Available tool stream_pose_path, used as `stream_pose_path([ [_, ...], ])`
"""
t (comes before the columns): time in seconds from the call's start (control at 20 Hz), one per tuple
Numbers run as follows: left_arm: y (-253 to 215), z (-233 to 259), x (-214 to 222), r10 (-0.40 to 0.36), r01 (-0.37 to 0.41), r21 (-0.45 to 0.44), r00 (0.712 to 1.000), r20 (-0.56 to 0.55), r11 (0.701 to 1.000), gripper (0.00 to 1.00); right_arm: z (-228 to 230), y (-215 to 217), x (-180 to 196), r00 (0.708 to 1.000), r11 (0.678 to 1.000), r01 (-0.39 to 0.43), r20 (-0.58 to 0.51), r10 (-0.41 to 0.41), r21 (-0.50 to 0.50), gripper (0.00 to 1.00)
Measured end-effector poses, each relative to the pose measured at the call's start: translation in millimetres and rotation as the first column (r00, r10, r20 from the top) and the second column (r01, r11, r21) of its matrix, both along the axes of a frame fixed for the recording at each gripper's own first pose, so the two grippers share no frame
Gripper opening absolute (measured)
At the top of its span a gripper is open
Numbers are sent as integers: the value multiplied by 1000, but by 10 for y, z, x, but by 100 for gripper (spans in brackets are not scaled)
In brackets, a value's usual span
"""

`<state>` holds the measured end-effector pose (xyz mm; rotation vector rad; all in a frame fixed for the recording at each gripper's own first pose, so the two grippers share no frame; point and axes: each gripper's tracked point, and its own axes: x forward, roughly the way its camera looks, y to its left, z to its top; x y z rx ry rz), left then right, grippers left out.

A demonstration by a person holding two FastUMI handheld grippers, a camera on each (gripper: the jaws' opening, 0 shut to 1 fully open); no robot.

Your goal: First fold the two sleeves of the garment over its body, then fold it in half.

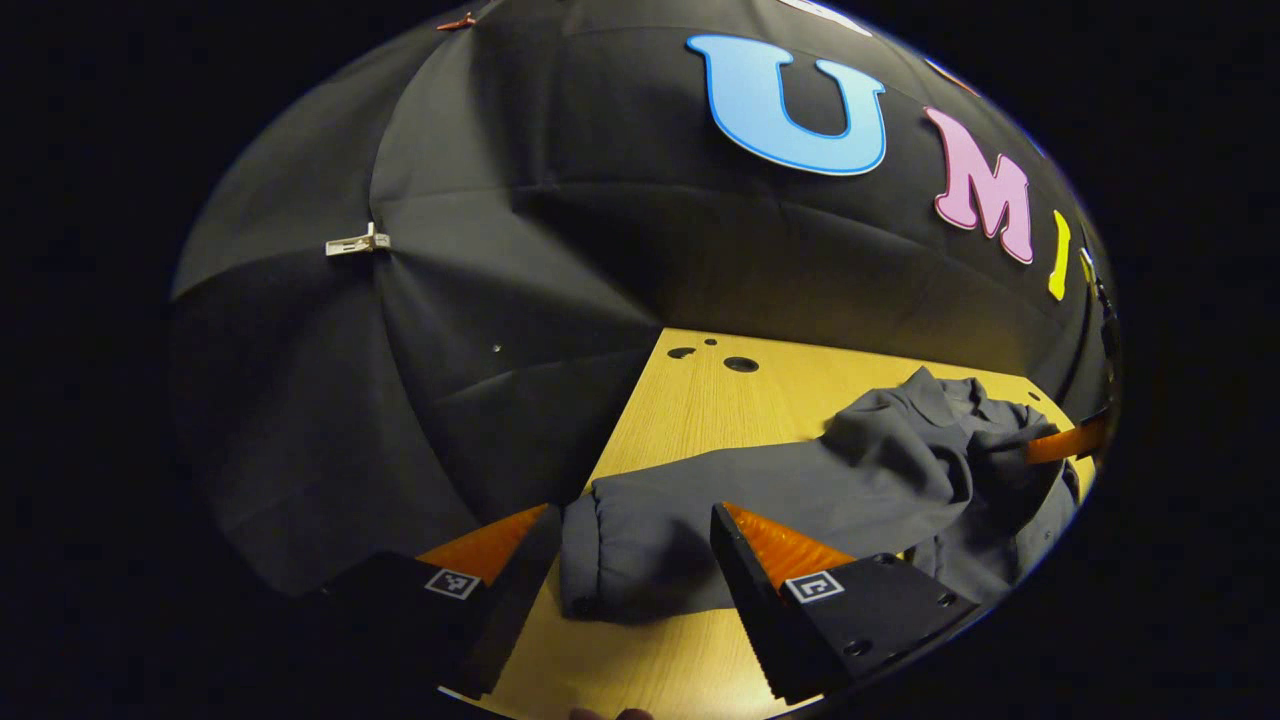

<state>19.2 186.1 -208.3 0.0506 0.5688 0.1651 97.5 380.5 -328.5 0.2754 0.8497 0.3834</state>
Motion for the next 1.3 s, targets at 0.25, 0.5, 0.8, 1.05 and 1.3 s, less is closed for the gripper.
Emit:
stream_pose_path([
  [0.25,9,-207,7,2,-4,-19,998,-60,1000,95,371,125,-277,994,988,-107,44,103,113,77],
  [0.5,53,-402,-18,9,-10,-11,992,-123,1000,95,453,-445,-414,998,998,-7,62,3,65,77],
  [0.8,108,-633,-46,31,-28,16,979,-200,999,99,423,-1069,-679,991,991,128,34,-129,37,77],
  [1.05,-82,-650,43,-69,70,0,976,-206,998,51,391,-1437,-871,982,982,188,31,-188,-1,77],
  [1.3,-140,-617,73,-38,38,-3,966,-257,999,6,424,-1684,-1009,977,977,211,40,-210,-27,77],
])
